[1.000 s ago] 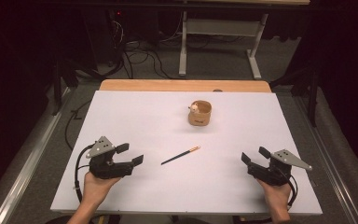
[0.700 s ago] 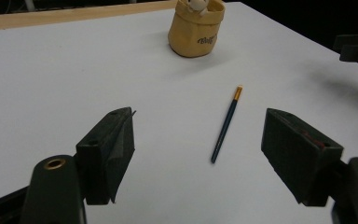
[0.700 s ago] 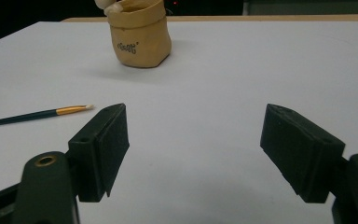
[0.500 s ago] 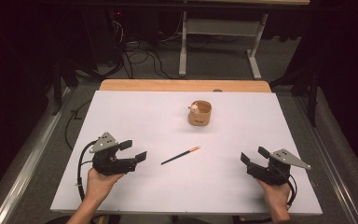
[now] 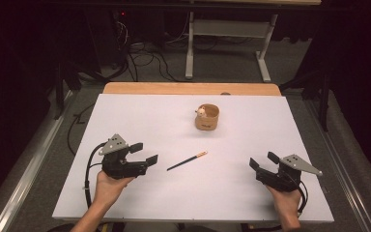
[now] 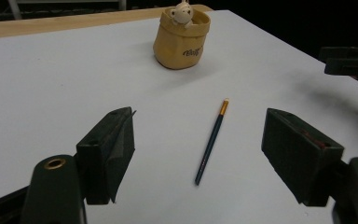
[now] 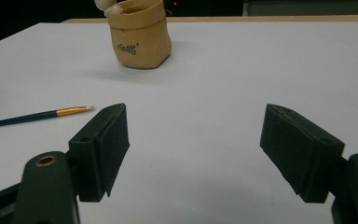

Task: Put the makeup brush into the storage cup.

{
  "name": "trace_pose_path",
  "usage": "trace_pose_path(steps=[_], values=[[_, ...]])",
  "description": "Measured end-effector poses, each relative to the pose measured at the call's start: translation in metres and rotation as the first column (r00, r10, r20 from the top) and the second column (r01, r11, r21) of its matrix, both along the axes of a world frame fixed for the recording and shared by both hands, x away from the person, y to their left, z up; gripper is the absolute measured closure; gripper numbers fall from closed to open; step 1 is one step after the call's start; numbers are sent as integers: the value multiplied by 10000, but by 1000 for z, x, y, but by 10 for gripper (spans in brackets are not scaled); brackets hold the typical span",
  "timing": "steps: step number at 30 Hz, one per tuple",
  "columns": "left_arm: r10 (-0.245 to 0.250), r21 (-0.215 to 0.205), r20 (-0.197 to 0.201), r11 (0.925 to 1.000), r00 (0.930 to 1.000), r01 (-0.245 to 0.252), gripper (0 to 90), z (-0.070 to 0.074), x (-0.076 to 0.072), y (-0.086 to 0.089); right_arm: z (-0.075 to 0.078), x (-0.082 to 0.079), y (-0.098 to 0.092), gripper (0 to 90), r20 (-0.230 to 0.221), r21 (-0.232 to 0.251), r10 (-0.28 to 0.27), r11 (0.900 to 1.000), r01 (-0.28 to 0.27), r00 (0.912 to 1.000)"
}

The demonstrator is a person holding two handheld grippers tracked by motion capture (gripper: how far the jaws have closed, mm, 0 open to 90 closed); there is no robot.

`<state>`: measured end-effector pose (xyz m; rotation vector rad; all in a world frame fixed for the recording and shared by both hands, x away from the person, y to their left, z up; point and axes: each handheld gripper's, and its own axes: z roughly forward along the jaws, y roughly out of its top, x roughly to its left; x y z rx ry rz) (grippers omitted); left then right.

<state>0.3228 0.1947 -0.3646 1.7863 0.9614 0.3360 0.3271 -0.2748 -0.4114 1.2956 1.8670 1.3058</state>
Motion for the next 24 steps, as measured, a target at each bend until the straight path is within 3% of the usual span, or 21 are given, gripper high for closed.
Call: trace_pose_path(steps=[15, 20, 24], values=[[-278, 173, 82, 9995, 9996, 277, 262, 3, 9, -16, 1, 0, 0, 253, 24, 79, -15, 10000, 14, 10000], [-606, 145, 116, 9981, 9981, 604, 258, 6, 13, -25, 1, -1, 0, 252, 25, 109, 15, 9999, -15, 10000], [-740, 352, 208, 9967, 9970, 733, 258, 6, 16, -32, 1, -1, 0, 252, 38, 96, 44, 9999, -44, 10000]])
